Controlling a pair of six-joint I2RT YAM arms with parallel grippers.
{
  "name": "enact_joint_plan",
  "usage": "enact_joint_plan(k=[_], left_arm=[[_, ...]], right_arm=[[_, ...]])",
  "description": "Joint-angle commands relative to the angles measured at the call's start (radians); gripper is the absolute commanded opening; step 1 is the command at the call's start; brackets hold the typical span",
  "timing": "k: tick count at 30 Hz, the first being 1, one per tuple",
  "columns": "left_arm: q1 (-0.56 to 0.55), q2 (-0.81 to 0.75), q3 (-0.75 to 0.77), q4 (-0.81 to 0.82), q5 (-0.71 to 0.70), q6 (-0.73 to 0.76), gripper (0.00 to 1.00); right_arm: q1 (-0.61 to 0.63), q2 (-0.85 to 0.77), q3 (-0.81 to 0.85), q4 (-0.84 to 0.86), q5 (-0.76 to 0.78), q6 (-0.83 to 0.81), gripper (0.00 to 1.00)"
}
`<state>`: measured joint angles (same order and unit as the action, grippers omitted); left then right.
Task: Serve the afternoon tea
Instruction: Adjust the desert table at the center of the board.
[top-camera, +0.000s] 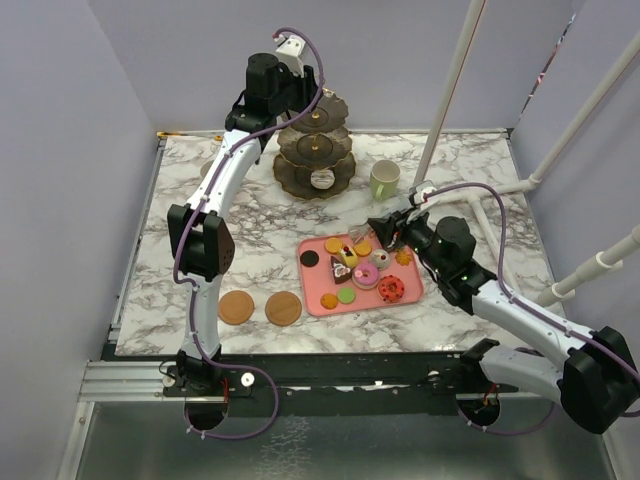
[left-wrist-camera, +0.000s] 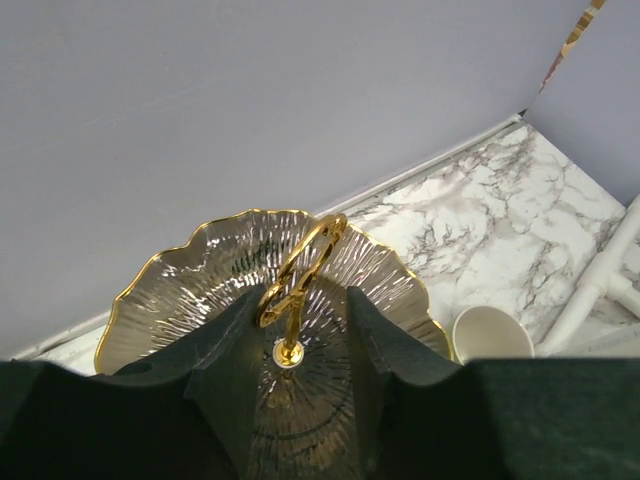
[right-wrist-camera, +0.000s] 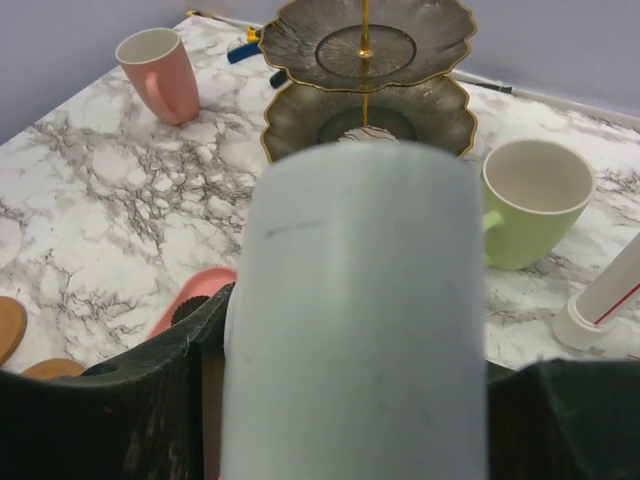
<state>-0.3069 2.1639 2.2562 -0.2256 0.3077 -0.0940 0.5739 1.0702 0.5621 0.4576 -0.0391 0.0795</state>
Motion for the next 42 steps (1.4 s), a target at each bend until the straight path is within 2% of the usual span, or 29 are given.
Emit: enact_joint_plan(k=[1, 10, 18, 25, 26, 30, 31, 34, 37, 42], left_arm=[[0.005, -0.028, -0.029, 0.039, 0.023, -0.016, 0.37], [-0.001, -0.089, -0.081, 0.048, 0.016, -0.013, 0.24], [-0.005, -0.152, -0.153, 0.051, -0.006, 0.024, 0.18], [-0.005, -0.169, -0.16, 0.054, 0.008, -0.005, 0.12], [-0.006, -0.173, -0.165, 0.054, 0.009, -0.002, 0.13], [-0.006, -0.196, -0.185, 0.054, 0.002, 0.027, 0.36], [-0.005, -0.201, -0.19, 0.053, -0.007, 0.033, 0.5], [-0.005, -0.208, -0.199, 0.052, -0.046, 0.036, 0.85], [-0.005, -0.2, -0.2, 0.053, -0.057, 0.043, 0.95], [-0.005, -0.161, -0.174, 0.052, -0.043, 0.038, 0.96]], right_arm=[[-0.006, -0.041, -0.02, -0.047, 0.029, 0.018, 0.49], [-0.006, -0.061, -0.04, -0.087, 0.062, 0.042, 0.49], [-0.006, -0.051, -0.03, -0.095, 0.067, 0.037, 0.49], [-0.006, -0.062, -0.021, -0.11, 0.073, 0.033, 0.49], [-0.006, -0.065, -0.02, -0.114, 0.073, 0.032, 0.49], [-0.006, -0.078, -0.019, -0.128, 0.077, 0.026, 0.49], [-0.006, -0.08, -0.019, -0.128, 0.077, 0.025, 0.49], [-0.006, -0.079, -0.019, -0.125, 0.078, 0.026, 0.49], [-0.006, -0.075, -0.018, -0.121, 0.076, 0.029, 0.5], [-0.006, -0.073, -0.015, -0.118, 0.074, 0.023, 0.5]])
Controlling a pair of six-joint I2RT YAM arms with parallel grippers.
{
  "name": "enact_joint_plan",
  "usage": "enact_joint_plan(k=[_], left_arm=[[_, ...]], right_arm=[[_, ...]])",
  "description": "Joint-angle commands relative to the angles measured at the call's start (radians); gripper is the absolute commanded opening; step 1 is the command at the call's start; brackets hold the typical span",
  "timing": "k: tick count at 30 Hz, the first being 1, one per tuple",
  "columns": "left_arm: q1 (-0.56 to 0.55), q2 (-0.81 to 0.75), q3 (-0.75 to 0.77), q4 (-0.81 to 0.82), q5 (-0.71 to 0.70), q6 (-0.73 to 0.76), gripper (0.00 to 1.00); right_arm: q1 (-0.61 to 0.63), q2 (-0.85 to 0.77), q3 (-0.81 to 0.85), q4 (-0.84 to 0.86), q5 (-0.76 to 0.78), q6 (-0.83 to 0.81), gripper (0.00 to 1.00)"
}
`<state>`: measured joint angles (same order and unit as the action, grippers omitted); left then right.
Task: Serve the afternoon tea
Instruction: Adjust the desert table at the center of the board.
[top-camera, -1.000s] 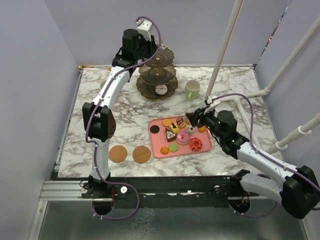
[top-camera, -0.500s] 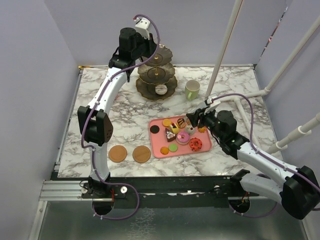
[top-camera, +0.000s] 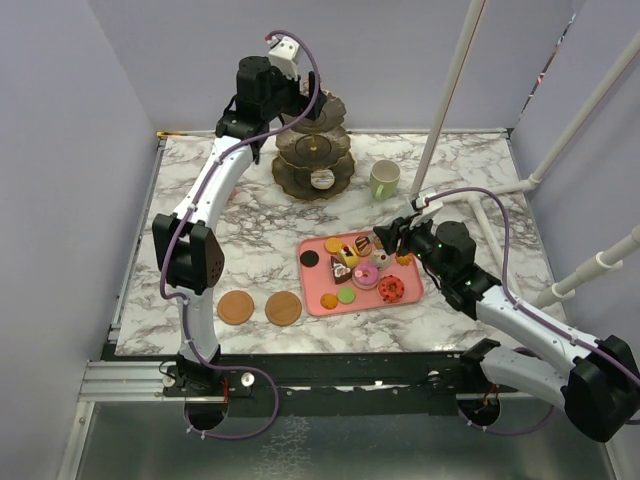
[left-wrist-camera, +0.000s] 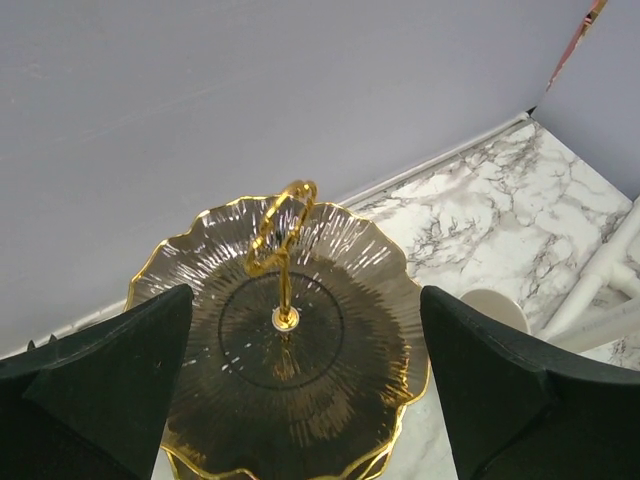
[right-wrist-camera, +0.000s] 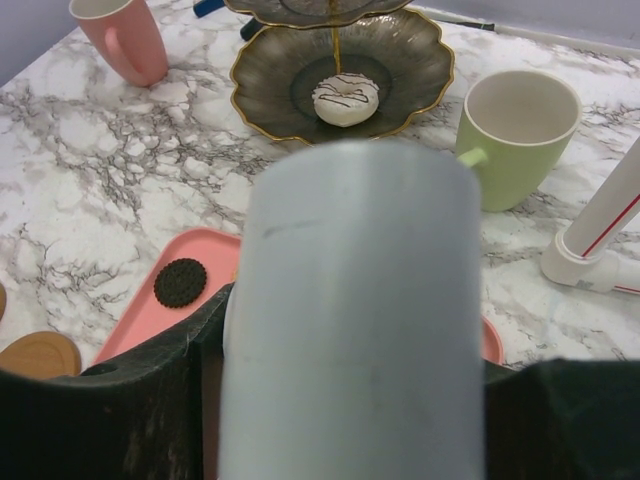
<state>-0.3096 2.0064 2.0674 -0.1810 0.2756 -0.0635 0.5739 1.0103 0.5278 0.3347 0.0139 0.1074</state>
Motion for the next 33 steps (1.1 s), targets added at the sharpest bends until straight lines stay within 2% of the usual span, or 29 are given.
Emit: enact_joint_plan(k=[1, 4, 7, 15, 22, 23, 30, 33], left_arm=[[-0.002, 0.012, 0.032, 0.008, -0.004, 0.004, 0.96], [-0.002, 0.069, 0.095, 0.008, 0.013, -0.01, 0.95], [-0.002, 0.124, 0.15, 0.009, 0.027, -0.037, 0.89], [-0.003, 0.206, 0.227, 0.054, 0.064, -0.092, 0.57], [-0.003, 0.186, 0.2, 0.074, 0.063, -0.105, 0.31], [-0.004, 0.166, 0.184, 0.081, 0.052, -0.105, 0.22], [-0.016, 0.112, 0.128, 0.102, 0.009, -0.102, 0.1], [-0.021, 0.083, 0.092, 0.112, 0.008, -0.103, 0.09]], right_arm=[[-0.006, -0.012, 0.021, 0.004, 0.02, -0.005, 0.5], [-0.006, -0.01, 0.03, 0.004, 0.019, -0.005, 0.5], [-0.006, -0.01, 0.038, 0.0, 0.01, -0.002, 0.5], [-0.006, -0.026, 0.044, -0.013, 0.008, 0.014, 0.5], [-0.006, -0.027, 0.047, -0.016, 0.005, 0.012, 0.49], [-0.006, -0.025, 0.046, -0.01, 0.003, 0.013, 0.49], [-0.006, -0.019, 0.046, 0.004, 0.001, 0.013, 0.47], [-0.006, -0.023, 0.047, -0.002, 0.0, 0.01, 0.47]])
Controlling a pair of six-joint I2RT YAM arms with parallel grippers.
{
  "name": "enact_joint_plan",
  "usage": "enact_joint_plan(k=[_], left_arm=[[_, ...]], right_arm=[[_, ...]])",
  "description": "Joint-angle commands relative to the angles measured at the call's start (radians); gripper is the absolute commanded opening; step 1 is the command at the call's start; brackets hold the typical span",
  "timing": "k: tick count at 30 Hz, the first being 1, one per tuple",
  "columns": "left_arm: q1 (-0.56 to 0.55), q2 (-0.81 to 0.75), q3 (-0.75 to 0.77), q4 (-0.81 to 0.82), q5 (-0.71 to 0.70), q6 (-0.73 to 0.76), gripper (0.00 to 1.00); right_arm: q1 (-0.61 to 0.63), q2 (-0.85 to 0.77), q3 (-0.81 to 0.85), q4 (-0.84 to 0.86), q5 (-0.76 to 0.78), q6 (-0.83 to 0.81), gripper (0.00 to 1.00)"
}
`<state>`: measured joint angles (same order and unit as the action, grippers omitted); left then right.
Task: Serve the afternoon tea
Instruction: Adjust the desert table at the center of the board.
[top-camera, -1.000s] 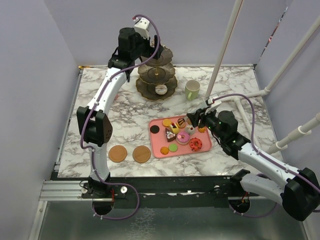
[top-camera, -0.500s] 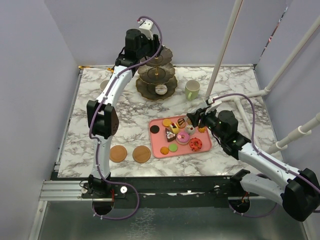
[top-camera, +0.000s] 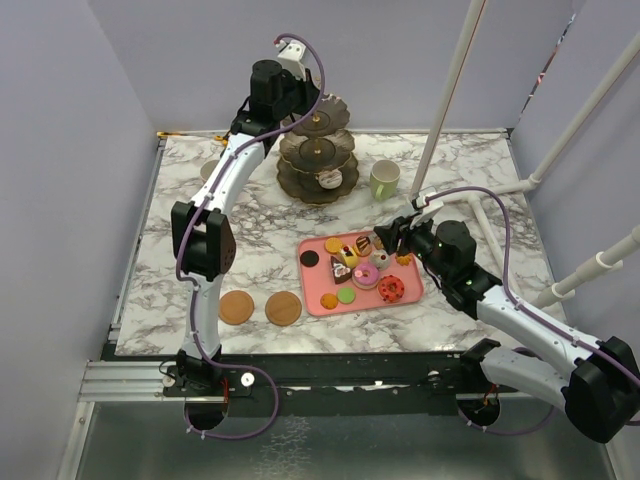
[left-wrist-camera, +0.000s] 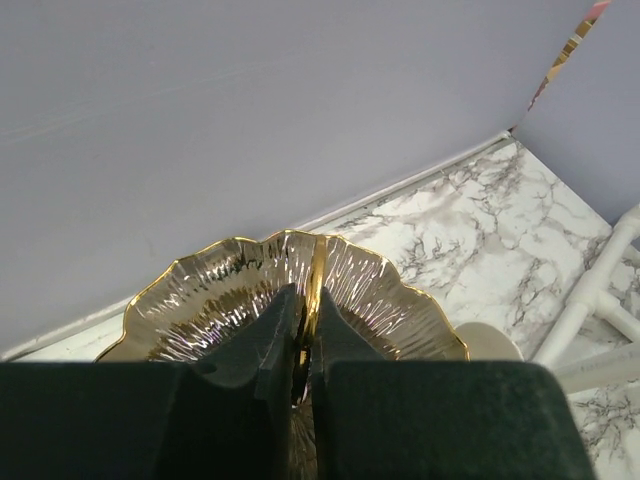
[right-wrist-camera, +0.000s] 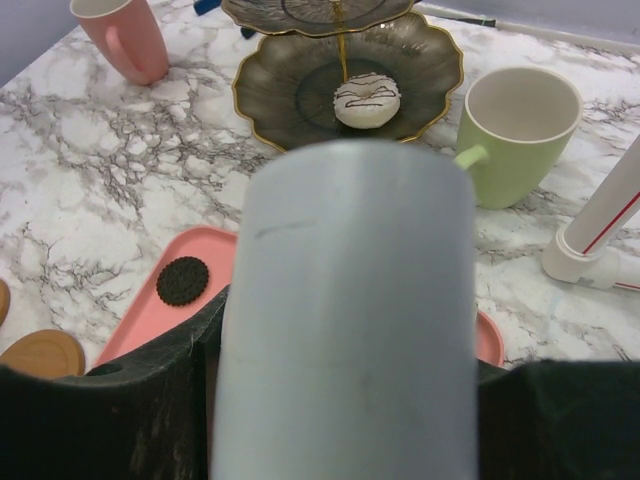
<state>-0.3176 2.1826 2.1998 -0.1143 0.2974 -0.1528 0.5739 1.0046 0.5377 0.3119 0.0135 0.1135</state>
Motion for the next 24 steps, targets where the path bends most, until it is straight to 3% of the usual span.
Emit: enact_joint_plan(k=[1, 13, 24], left_arm=[[-0.015, -0.103, -0.053, 0.046, -0.014, -0.011, 0.09], [-0.023, -0.259, -0.259, 0.051, 0.006, 0.083, 0.07], [-0.025, -0.316, -0.327, 0.05, -0.028, 0.196, 0.09]], right_arm=[[-0.006, -0.018, 0.037, 0.018, 0.0, 0.002, 0.47], [-0.005, -0.043, 0.046, -0.071, -0.049, -0.029, 0.46], [0.029, -0.019, 0.031, -0.114, -0.034, -0.029, 0.44]])
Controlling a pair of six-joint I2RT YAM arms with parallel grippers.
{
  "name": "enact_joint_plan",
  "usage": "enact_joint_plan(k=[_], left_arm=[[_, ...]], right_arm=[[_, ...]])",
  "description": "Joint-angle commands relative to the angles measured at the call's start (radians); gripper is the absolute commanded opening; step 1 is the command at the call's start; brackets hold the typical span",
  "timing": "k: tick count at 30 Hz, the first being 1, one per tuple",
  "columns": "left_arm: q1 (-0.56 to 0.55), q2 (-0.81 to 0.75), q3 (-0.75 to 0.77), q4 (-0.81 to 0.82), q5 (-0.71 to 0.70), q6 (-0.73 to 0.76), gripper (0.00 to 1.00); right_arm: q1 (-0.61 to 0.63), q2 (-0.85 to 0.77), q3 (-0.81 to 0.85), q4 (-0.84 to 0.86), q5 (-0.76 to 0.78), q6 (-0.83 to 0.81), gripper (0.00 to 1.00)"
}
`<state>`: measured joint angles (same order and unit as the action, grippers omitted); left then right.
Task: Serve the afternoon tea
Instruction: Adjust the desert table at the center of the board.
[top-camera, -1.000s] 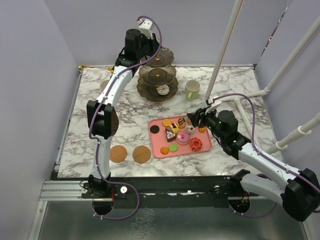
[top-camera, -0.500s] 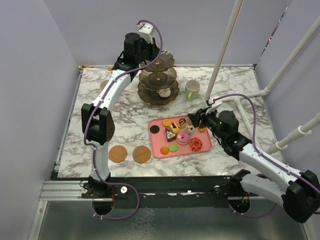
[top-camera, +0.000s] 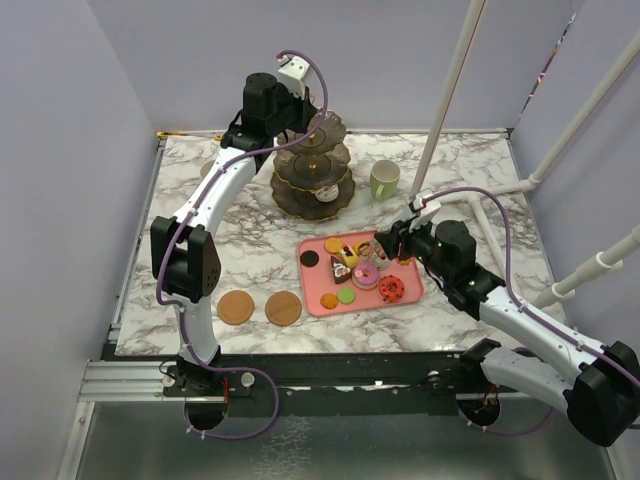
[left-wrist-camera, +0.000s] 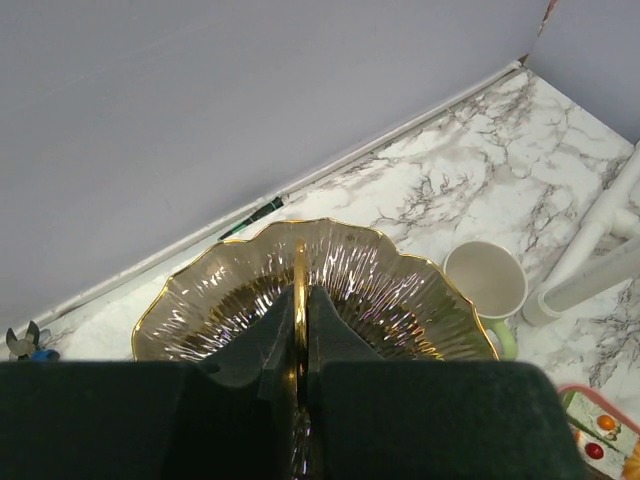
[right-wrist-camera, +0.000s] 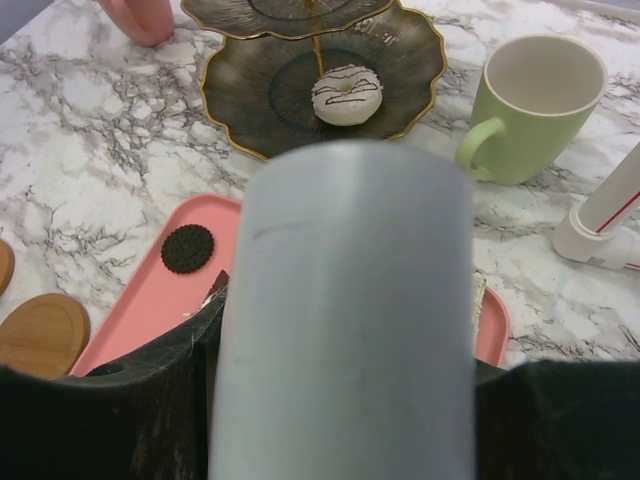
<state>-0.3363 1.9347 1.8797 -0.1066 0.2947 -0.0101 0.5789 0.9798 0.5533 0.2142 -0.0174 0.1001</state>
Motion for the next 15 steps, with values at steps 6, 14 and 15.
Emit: enact_joint_plan(k=[6, 14, 15], left_arm=[[-0.006, -0.098, -0.034, 0.035, -0.022, 0.07, 0.46], [-0.006, -0.132, 0.021, -0.084, -0.028, 0.047, 0.99], [-0.006, -0.137, 0.029, -0.106, -0.032, 0.046, 0.99]], right_arm=[[0.088, 0.034, 0.021, -0.03, 0.058, -0.034, 0.44], [0.169, 0.018, 0.02, -0.061, 0.175, -0.055, 0.45], [0.181, 0.018, 0.02, -0.065, 0.194, -0.059, 0.46]])
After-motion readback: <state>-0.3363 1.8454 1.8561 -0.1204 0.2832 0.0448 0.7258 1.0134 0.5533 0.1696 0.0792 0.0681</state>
